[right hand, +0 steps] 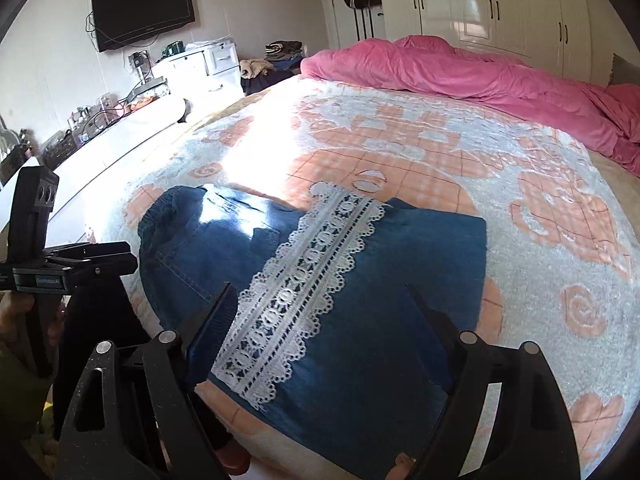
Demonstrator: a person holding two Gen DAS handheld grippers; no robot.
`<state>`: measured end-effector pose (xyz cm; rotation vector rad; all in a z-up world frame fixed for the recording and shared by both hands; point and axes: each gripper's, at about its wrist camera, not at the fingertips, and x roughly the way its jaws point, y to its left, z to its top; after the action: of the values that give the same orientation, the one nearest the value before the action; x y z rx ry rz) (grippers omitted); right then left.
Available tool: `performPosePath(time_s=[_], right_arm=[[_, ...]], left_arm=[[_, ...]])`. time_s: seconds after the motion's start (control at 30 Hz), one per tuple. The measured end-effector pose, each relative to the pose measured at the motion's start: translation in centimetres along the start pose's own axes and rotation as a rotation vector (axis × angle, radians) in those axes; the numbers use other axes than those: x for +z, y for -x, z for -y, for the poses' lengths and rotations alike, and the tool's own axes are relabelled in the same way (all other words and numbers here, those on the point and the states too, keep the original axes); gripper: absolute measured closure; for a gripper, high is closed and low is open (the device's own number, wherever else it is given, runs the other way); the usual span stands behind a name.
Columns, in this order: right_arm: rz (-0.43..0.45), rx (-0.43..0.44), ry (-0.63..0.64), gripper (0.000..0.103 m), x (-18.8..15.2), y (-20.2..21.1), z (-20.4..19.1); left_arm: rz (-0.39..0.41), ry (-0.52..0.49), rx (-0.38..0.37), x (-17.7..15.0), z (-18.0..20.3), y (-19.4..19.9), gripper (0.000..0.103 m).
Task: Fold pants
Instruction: 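Grasp the elastic waistband end of the pants with the right tool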
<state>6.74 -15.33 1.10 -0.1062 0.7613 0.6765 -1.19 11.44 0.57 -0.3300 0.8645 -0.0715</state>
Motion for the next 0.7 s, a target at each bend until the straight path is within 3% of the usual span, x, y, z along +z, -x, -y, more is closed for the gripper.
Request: performPosePath(time_s=[0.43,0.47,0.53,0.7], right_arm=[[-0.098,0.163,0.142,0.022,7.1,-6.9,-6.9],[-0.112,0.175,0.157,0.022,7.6,-7.7,-7.4],[-0.129,0.197,0.181,0.022,8.5,-9.1,-8.2],[-0.184,0.234,0.253,0.022,10.0,-12.6,-10.9]], left_arm=[[-0.019,0.113,-0.094,-0.6,-2.8,-1.3,0.021],[-0.022,0.118,-0.105,-0.7,-2.9,-1.4,0.022],[-0.036,0.134,-0.132,-0.9,-3.0,-1.8,0.037],[-0.042,0.142,-0.161,-1.3,-3.3,-2.4,0.041]])
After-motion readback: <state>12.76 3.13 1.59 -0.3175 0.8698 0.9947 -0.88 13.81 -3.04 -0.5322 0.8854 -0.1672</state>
